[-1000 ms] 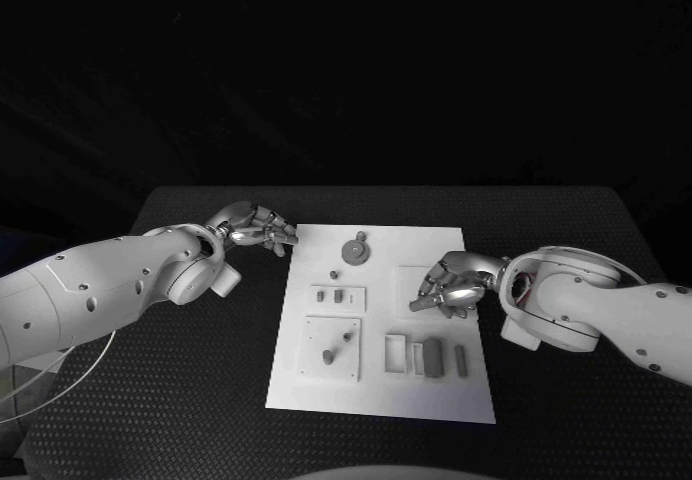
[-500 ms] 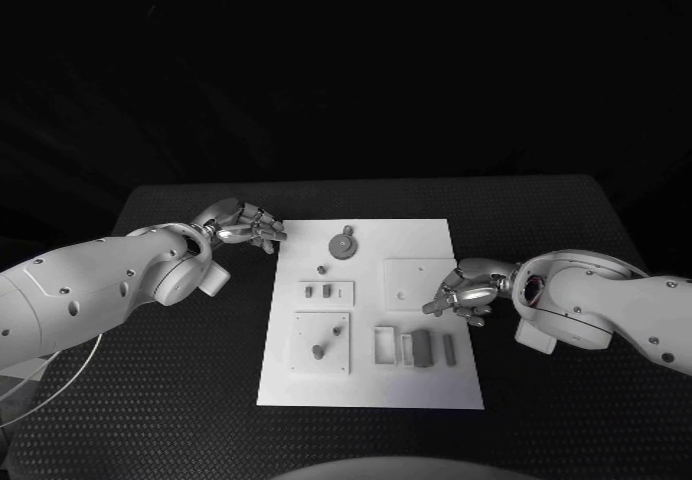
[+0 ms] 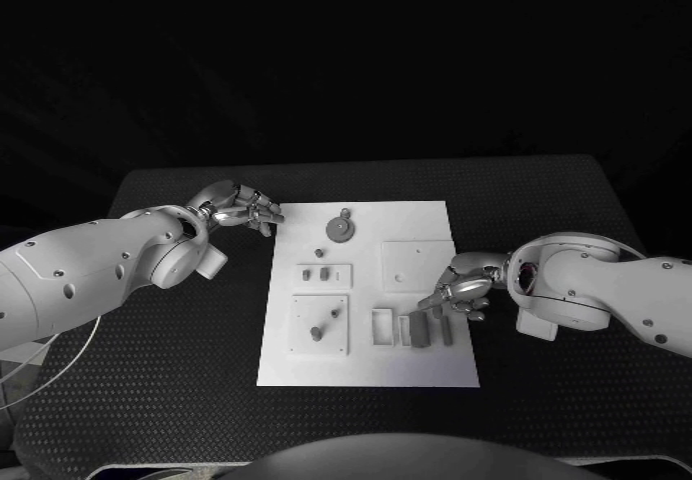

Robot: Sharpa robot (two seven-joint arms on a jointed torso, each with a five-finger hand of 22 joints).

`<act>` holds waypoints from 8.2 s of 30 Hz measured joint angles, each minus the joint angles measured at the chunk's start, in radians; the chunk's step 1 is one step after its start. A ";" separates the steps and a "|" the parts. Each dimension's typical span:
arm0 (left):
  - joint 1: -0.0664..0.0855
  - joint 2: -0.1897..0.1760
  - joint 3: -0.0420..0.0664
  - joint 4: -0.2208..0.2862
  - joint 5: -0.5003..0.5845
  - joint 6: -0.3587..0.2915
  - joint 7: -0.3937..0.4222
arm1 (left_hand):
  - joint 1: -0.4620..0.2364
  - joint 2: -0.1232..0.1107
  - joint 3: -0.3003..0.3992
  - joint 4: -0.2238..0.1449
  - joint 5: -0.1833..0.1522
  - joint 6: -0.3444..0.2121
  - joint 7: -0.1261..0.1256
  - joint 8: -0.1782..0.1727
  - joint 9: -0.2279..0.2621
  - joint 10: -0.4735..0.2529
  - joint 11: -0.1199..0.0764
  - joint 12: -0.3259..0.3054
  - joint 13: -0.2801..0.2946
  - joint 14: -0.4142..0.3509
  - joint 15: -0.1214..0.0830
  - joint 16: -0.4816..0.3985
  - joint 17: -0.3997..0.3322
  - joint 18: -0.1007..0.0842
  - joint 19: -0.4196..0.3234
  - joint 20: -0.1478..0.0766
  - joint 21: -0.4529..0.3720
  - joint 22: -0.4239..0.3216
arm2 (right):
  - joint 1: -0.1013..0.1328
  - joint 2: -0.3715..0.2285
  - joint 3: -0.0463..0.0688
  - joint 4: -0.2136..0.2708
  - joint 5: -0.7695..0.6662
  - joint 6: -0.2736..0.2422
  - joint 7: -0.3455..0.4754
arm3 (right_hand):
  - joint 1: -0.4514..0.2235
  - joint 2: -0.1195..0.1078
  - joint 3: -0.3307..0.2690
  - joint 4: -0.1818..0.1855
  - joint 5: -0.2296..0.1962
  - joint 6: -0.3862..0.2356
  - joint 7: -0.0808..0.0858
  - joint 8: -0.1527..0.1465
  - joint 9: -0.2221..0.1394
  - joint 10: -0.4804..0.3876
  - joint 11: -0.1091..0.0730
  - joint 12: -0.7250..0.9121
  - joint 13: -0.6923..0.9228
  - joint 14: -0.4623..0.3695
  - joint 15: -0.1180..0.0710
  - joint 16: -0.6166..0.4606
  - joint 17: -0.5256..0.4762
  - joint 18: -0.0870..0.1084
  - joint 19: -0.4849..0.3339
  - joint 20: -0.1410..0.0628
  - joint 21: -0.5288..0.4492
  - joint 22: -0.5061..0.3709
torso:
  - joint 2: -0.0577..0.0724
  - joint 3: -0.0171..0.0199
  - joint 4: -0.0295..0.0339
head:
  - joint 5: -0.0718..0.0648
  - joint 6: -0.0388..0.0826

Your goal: Assemble the parts on the task board

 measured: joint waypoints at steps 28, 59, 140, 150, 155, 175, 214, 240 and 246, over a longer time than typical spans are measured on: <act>0.000 -0.004 0.000 0.003 0.000 0.000 0.000 | -0.004 0.004 0.000 0.005 0.000 0.000 0.000 0.000 0.000 0.000 0.000 0.000 -0.001 0.000 0.000 -0.004 0.004 0.000 0.000 0.000 0.000 -0.001 | -0.003 0.065 -0.033 0.003 -0.247 0.083 -0.081 | -0.047 -0.091 0.072 0.077 0.000 0.006 0.014 -0.095 -0.034 0.005 0.003 0.004 -0.023 -0.003 0.005 -0.009 0.006 -0.003 -0.010 -0.009 0.011 0.000 | 0.001 -0.0032 0.0002 | 0.001 0.002; 0.000 -0.010 0.000 0.005 0.000 0.000 -0.002 | -0.004 0.004 0.003 0.008 0.000 0.000 0.000 0.000 -0.001 0.000 0.000 0.000 -0.003 0.000 0.000 -0.008 0.008 0.000 0.000 0.000 0.000 -0.001 | -0.035 0.103 -0.032 -0.020 -0.193 0.029 -0.069 | 0.005 0.017 0.017 -0.079 0.000 0.012 0.027 -0.140 -0.065 -0.002 0.020 0.004 -0.034 -0.006 0.020 -0.025 0.021 0.004 -0.029 0.004 0.018 0.000 | 0.001 -0.0020 0.0004 | 0.009 0.011; 0.000 -0.017 -0.001 0.009 0.000 0.007 -0.015 | -0.004 0.004 0.000 0.011 0.000 0.000 0.000 0.000 -0.001 0.000 0.000 0.000 -0.004 0.000 0.000 -0.016 0.014 0.000 0.000 0.000 0.000 -0.002 | -0.008 0.188 -0.050 -0.057 0.118 -0.088 -0.096 | 0.007 0.090 0.009 -0.205 -0.008 0.029 0.028 -0.162 -0.079 0.000 0.026 0.008 -0.050 -0.002 0.028 -0.037 0.031 -0.008 -0.030 0.007 0.018 0.000 | 0.001 -0.0018 0.0003 | 0.029 0.025; 0.000 -0.017 -0.001 0.008 0.000 0.008 -0.015 | -0.004 0.004 0.000 0.011 0.000 0.000 0.000 0.000 -0.001 0.000 0.000 0.000 -0.005 0.000 0.000 -0.016 0.015 0.000 -0.004 -0.004 0.000 -0.002 | -0.008 0.192 -0.048 -0.064 0.118 -0.086 -0.096 | 0.002 0.095 0.020 -0.168 -0.005 0.029 0.028 -0.165 -0.084 -0.004 0.022 0.008 -0.054 -0.001 0.030 -0.044 0.034 -0.007 -0.033 0.011 0.018 0.000 | 0.001 -0.0023 0.0006 | 0.031 0.027; 0.000 -0.017 -0.001 0.008 0.000 0.008 -0.015 | -0.004 0.004 0.000 0.011 0.000 0.000 0.000 0.000 -0.001 0.000 0.000 0.000 -0.005 0.000 0.000 -0.016 0.015 0.000 -0.004 -0.004 0.000 -0.002 | -0.010 0.193 -0.048 -0.065 0.118 -0.088 -0.095 | 0.002 0.095 0.021 -0.161 -0.005 0.032 0.029 -0.165 -0.084 -0.004 0.022 0.008 -0.055 -0.001 0.030 -0.044 0.035 -0.007 -0.033 0.011 0.018 0.000 | 0.001 -0.0025 0.0006 | 0.031 0.026; 0.000 -0.017 -0.001 0.008 0.000 0.009 -0.015 | -0.004 0.004 0.003 0.013 0.000 0.000 0.000 0.000 -0.001 0.000 0.000 0.000 -0.004 0.000 0.000 -0.016 0.017 0.000 -0.007 0.000 0.000 -0.003 | -0.011 0.194 -0.048 -0.068 0.117 -0.089 -0.093 | -0.021 0.073 0.025 -0.157 -0.005 0.029 0.032 -0.165 -0.084 -0.007 0.026 0.012 -0.056 -0.006 0.030 -0.044 0.038 -0.005 -0.033 0.011 0.018 0.000 | 0.001 -0.0020 -0.0001 | 0.032 0.027; 0.000 -0.019 -0.001 0.008 0.000 0.009 -0.016 | -0.008 0.000 0.002 0.013 0.000 0.000 0.000 0.000 -0.003 -0.004 0.003 0.000 -0.006 0.004 0.004 -0.020 0.021 0.000 -0.007 0.000 0.000 -0.003 | -0.015 0.182 -0.049 -0.067 0.094 -0.101 -0.062 | -0.028 -0.077 0.080 -0.052 0.001 0.021 0.036 -0.174 -0.072 -0.016 0.027 0.023 -0.060 -0.008 0.030 -0.051 0.049 0.004 -0.035 0.013 0.015 0.000 | 0.001 -0.0016 0.0002 | 0.032 0.030; 0.000 -0.020 -0.001 0.008 0.000 0.009 -0.016 | -0.008 0.000 -0.003 0.018 0.000 0.000 0.000 0.000 -0.003 -0.004 0.003 0.000 -0.006 0.004 0.004 -0.023 0.026 0.000 -0.007 0.000 0.000 -0.003 | 0.036 0.055 -0.050 0.004 0.026 -0.023 -0.081 | -0.016 0.058 0.031 -0.132 0.001 0.038 0.027 -0.165 -0.064 -0.005 0.017 0.033 -0.069 0.005 0.024 -0.051 0.054 -0.002 -0.032 0.011 0.021 0.000 | 0.001 -0.0019 -0.0017 | 0.018 0.040; 0.000 -0.020 -0.001 0.009 0.000 0.009 -0.016 | -0.017 0.001 -0.004 0.019 0.000 0.000 0.000 0.000 -0.003 -0.004 0.003 0.000 -0.007 0.003 0.004 -0.027 0.027 0.000 -0.007 0.000 0.000 -0.004 | 0.036 0.080 -0.061 -0.013 -0.021 0.000 -0.100 | -0.043 0.085 0.025 -0.138 0.001 0.049 0.023 -0.165 -0.064 0.000 0.015 0.033 -0.072 0.009 0.021 -0.051 0.055 -0.002 -0.032 0.011 0.021 0.000 | 0.001 -0.0019 -0.0005 | 0.016 0.038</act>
